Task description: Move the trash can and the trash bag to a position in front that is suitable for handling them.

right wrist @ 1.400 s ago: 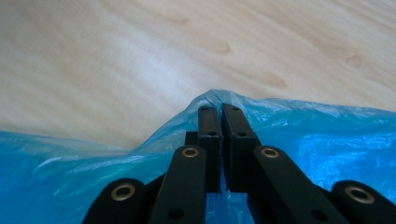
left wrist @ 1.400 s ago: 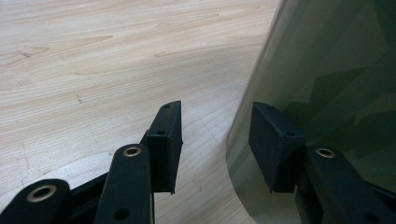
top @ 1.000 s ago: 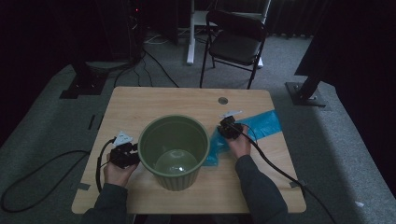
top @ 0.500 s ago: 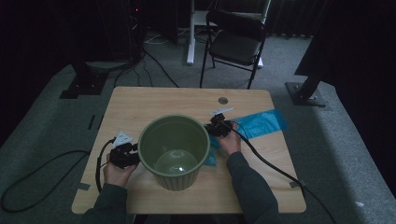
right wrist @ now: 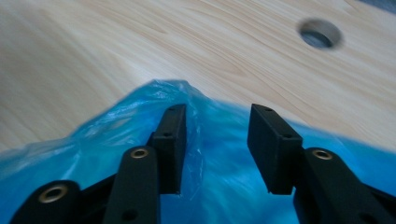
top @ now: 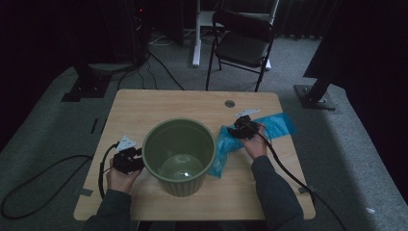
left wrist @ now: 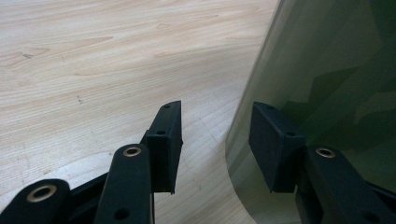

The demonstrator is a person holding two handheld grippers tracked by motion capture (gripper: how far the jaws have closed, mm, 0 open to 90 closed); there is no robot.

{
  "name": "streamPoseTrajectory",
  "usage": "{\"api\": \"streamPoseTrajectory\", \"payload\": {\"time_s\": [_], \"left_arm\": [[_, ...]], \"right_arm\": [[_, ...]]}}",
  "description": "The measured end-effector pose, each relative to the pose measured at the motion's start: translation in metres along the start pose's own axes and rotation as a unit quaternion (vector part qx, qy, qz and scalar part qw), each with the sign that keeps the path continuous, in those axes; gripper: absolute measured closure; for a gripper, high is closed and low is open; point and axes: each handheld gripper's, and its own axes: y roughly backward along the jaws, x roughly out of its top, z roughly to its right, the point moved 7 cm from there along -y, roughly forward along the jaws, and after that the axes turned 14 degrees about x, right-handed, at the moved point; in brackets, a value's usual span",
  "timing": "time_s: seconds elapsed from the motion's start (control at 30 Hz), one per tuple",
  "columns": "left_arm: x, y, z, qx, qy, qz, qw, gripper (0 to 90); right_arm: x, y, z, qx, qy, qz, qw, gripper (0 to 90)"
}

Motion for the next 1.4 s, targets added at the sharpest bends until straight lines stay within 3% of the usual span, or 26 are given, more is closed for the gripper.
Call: {"api": "streamPoseTrajectory", "payload": {"time_s": [0.03,0.07,0.1,0.2,0.37,0.43,0.5,0.6,0.63,0.67,0.7,0.73,0.83,0.9,1.07,1.1,1.23,1.4], "left_arm": [[0.000,0.000,0.000,0.000,0.000,0.000,1.0000,54.8],[0.000,-0.001,0.000,0.001,0.001,-0.001,1.0000,54.9],[0.000,-0.002,0.000,0.001,0.002,-0.001,1.0000,54.9],[0.000,-0.002,0.000,0.002,0.002,-0.002,1.0000,54.9],[0.000,-0.001,0.000,0.000,0.002,0.000,1.0000,54.9],[-0.001,0.000,0.000,-0.001,0.001,0.000,1.0000,54.8],[0.000,0.000,-0.001,-0.001,0.002,0.001,1.0000,54.8],[0.000,0.001,-0.001,-0.001,0.003,0.002,1.0000,54.8],[0.000,0.001,-0.001,-0.001,0.003,0.002,1.0000,54.8],[-0.001,0.001,-0.002,0.000,0.005,0.003,1.0000,54.8],[-0.001,0.001,-0.002,0.000,0.006,0.003,1.0000,54.8],[-0.001,0.000,-0.002,0.000,0.006,0.002,1.0000,54.8],[-0.001,0.000,-0.001,0.000,0.003,0.002,1.0000,54.8],[-0.001,0.000,-0.001,0.001,0.002,0.002,1.0000,54.8],[0.000,0.001,-0.001,0.000,0.005,0.003,1.0000,54.8],[0.000,0.001,-0.001,0.000,0.005,0.003,1.0000,54.8],[-0.001,0.001,-0.001,0.000,0.005,0.004,1.0000,54.8],[-0.001,0.001,-0.001,0.000,0.005,0.003,1.0000,54.8]], "right_arm": [[-0.002,0.002,0.004,0.000,-0.004,0.004,1.0000,53.4],[-0.005,0.010,0.008,0.020,-0.023,0.024,0.9993,51.1],[-0.003,0.010,0.006,0.028,-0.023,0.029,0.9989,50.3],[0.005,0.007,-0.004,0.036,-0.015,0.031,0.9988,48.7],[0.022,0.000,-0.021,0.070,-0.011,0.047,0.9963,45.9],[0.029,-0.004,-0.032,0.090,0.003,0.050,0.9947,43.5],[0.032,-0.003,-0.032,0.074,0.017,0.047,0.9960,44.7],[0.030,-0.002,-0.025,0.059,0.013,0.040,0.9974,46.5],[0.027,0.000,-0.017,0.038,0.011,0.032,0.9987,46.5],[0.027,0.000,-0.017,0.038,0.011,0.032,0.9987,47.8],[0.014,0.005,0.001,0.002,0.008,0.012,0.9999,49.5],[0.008,0.007,0.009,-0.011,0.006,0.002,0.9999,50.3],[-0.014,0.012,0.033,-0.047,-0.011,-0.023,0.9986,52.4],[-0.031,0.020,0.055,-0.066,-0.050,-0.021,0.9964,54.8],[-0.044,0.028,0.075,-0.089,-0.076,-0.029,0.9927,54.8],[-0.052,0.033,0.086,-0.106,-0.090,-0.037,0.9896,54.8],[-0.065,0.036,0.101,-0.110,-0.127,-0.046,0.9847,52.7],[-0.074,0.032,0.105,-0.097,-0.144,-0.051,0.9835,51.3]]}}
